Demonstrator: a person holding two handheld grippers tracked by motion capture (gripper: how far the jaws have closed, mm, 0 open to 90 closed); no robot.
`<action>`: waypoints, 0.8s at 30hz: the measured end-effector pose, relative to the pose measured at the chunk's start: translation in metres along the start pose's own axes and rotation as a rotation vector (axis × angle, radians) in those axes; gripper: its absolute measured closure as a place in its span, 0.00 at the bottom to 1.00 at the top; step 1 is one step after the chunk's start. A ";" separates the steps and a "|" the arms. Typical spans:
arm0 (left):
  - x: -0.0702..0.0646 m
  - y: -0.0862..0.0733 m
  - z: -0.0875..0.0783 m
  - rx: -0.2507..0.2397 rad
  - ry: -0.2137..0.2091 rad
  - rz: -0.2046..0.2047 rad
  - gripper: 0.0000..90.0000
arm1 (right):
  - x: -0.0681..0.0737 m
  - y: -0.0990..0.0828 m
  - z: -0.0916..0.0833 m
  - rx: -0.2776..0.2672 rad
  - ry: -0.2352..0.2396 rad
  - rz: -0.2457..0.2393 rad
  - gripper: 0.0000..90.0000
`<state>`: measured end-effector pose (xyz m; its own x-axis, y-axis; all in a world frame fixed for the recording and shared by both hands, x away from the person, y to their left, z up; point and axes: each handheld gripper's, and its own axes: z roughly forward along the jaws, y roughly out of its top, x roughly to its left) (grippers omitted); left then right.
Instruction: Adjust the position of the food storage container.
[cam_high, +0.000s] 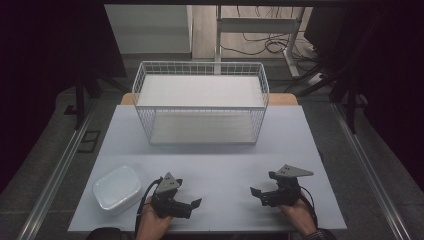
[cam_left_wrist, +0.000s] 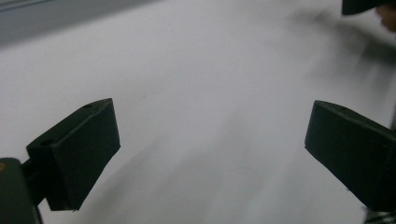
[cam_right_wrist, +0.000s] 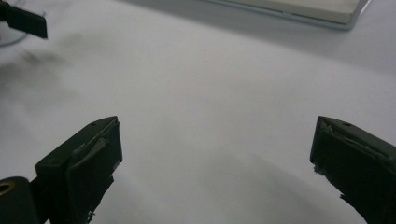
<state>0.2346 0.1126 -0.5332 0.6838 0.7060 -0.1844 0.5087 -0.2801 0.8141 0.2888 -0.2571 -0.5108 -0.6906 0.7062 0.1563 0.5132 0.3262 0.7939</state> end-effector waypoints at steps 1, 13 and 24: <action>-0.001 0.001 -0.001 -0.008 0.007 0.015 0.03 | 0.002 0.001 0.001 -0.005 0.000 -0.007 0.02; 0.007 0.001 -0.008 0.012 -0.002 -0.009 0.04 | 0.003 0.000 0.002 0.009 -0.025 -0.025 0.01; 0.011 0.008 -0.031 -0.011 0.050 0.000 0.11 | 0.003 0.000 0.003 0.018 -0.025 -0.033 0.01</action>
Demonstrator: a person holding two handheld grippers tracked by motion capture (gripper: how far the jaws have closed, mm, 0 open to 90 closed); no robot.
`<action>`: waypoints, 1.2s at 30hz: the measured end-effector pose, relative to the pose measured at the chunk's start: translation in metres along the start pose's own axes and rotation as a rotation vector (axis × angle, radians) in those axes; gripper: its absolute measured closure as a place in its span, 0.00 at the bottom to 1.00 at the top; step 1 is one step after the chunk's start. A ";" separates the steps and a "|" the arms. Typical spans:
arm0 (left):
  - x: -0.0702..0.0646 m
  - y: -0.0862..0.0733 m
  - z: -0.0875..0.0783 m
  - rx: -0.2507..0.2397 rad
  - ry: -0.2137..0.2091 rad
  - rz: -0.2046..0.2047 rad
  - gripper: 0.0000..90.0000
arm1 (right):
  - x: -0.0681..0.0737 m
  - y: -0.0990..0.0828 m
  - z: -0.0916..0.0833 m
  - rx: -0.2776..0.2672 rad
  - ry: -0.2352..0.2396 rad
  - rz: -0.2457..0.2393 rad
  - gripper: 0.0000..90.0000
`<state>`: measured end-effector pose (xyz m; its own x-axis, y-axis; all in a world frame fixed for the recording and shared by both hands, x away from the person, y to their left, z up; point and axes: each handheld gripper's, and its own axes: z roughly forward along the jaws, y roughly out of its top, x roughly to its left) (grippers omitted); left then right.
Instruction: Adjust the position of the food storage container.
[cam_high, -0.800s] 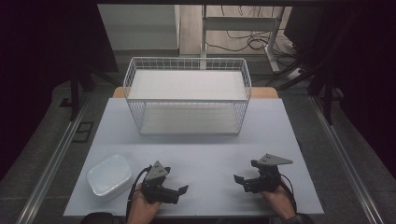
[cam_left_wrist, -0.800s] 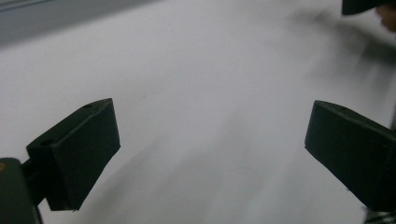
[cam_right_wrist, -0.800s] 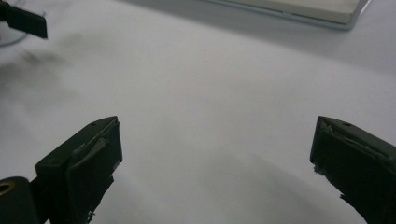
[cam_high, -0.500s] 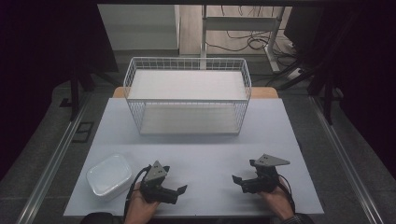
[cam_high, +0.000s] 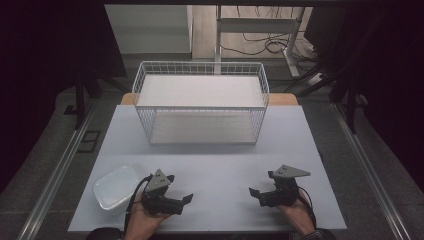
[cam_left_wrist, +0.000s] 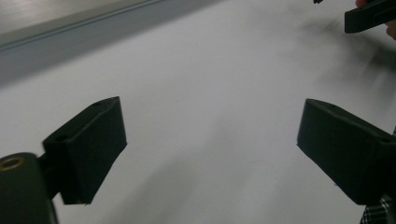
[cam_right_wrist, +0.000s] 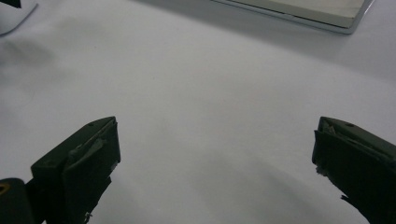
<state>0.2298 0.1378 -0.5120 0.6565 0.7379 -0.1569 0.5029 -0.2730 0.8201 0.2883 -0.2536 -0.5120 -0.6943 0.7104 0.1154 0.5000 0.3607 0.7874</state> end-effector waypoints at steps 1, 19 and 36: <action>0.000 0.000 -0.003 -0.001 0.011 0.008 0.13 | 0.000 0.000 0.000 0.001 0.000 0.000 0.01; 0.035 -0.006 -0.069 -0.116 0.194 -0.063 0.71 | 0.002 -0.001 0.002 0.024 0.006 -0.026 0.01; 0.091 -0.039 -0.129 -0.128 0.442 -0.205 1.00 | 0.003 -0.001 0.004 0.037 0.007 -0.052 0.02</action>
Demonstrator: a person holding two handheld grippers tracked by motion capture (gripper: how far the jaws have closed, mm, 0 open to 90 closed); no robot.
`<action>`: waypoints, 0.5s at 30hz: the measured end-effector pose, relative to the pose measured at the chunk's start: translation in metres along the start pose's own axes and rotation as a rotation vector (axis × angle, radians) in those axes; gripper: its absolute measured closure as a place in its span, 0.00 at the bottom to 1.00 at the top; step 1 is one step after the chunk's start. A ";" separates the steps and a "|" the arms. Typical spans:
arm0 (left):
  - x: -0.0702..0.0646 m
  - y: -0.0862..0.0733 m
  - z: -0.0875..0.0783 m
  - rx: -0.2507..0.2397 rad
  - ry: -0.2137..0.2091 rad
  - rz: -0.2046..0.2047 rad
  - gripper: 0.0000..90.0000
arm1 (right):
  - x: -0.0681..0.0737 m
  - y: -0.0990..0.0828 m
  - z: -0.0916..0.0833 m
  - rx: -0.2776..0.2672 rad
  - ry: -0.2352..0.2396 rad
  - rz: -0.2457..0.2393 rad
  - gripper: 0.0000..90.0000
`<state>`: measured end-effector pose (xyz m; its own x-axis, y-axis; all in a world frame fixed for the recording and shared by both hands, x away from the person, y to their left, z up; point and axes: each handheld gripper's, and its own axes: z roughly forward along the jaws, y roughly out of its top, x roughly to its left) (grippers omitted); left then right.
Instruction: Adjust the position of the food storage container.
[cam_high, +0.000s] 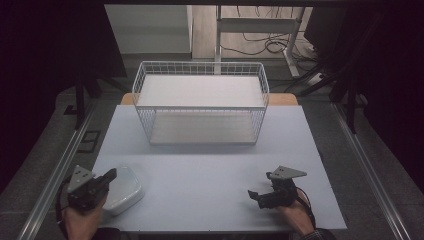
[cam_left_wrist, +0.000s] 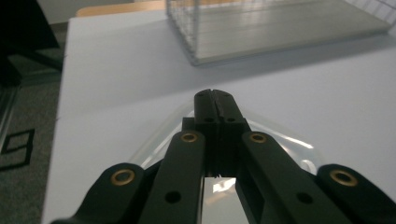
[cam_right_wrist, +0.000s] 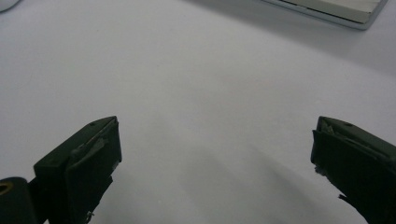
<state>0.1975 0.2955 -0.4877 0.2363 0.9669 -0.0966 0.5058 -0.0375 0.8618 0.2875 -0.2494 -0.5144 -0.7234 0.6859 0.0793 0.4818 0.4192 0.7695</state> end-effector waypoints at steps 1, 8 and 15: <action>0.005 -0.002 -0.002 0.000 0.013 -0.013 1.00 | 0.000 0.000 0.000 0.000 -0.001 0.000 0.02; 0.024 -0.018 -0.016 0.024 0.089 -0.091 1.00 | 0.000 0.000 0.000 -0.001 -0.006 -0.002 0.02; 0.027 -0.032 -0.028 0.046 0.130 -0.130 1.00 | 0.000 0.000 0.000 0.002 -0.014 -0.007 0.02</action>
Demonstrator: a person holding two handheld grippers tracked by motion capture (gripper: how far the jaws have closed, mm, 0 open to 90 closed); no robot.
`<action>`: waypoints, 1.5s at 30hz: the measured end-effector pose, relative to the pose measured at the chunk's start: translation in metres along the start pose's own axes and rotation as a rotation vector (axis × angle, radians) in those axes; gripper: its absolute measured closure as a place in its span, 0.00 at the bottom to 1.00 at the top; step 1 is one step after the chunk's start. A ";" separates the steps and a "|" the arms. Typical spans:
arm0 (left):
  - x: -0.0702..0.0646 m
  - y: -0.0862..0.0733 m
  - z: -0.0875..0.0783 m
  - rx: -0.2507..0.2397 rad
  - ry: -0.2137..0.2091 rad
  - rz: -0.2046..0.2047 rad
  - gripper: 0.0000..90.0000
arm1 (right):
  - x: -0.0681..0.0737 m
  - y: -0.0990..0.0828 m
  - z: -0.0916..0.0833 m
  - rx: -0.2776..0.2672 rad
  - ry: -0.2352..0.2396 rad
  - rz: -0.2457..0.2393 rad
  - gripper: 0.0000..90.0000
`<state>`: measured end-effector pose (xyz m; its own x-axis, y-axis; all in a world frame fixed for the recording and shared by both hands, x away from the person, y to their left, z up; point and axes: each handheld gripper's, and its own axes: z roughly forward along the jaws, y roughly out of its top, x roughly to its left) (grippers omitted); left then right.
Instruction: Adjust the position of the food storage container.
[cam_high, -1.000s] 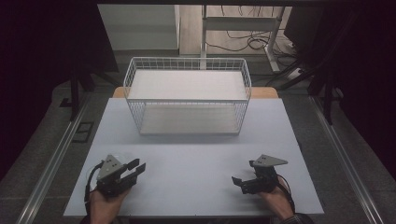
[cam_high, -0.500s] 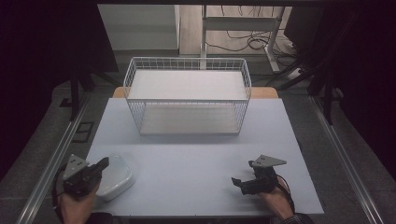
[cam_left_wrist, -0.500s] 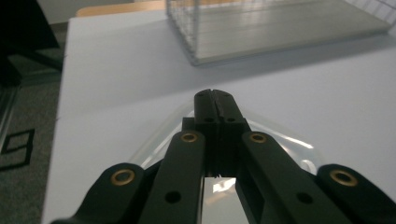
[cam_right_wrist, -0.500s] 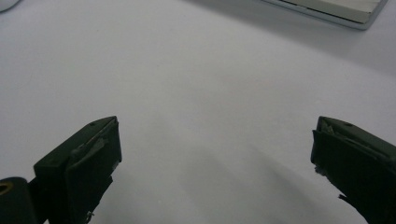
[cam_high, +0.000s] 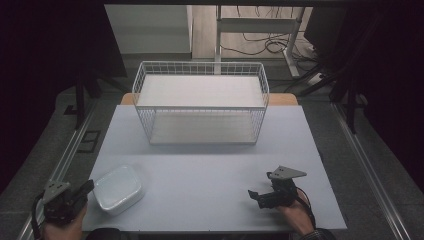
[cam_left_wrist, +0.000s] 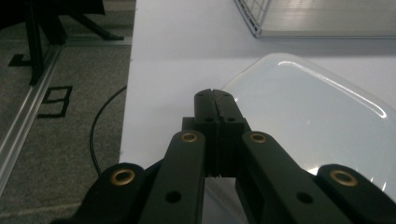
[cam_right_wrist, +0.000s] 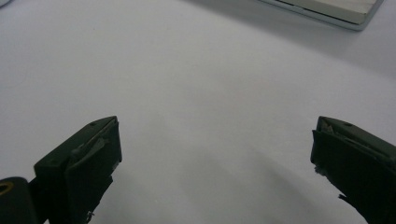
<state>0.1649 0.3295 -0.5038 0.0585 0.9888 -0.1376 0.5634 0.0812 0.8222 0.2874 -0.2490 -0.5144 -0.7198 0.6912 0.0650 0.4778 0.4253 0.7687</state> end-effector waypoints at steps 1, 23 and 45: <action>0.000 0.000 0.000 0.000 0.000 0.000 1.00 | 0.000 0.000 0.000 0.000 0.000 0.000 0.02; -0.011 -0.006 0.018 0.085 -0.083 -0.042 1.00 | 0.004 0.002 0.001 -0.008 -0.008 -0.012 0.02; -0.058 -0.002 0.051 0.187 -0.251 0.063 1.00 | 0.023 0.021 0.020 0.014 0.062 0.044 0.09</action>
<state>0.2024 0.2652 -0.5262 0.2863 0.9272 -0.2413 0.6930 -0.0265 0.7205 0.2913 -0.2123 -0.5095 -0.7276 0.6720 0.1381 0.5164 0.4039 0.7551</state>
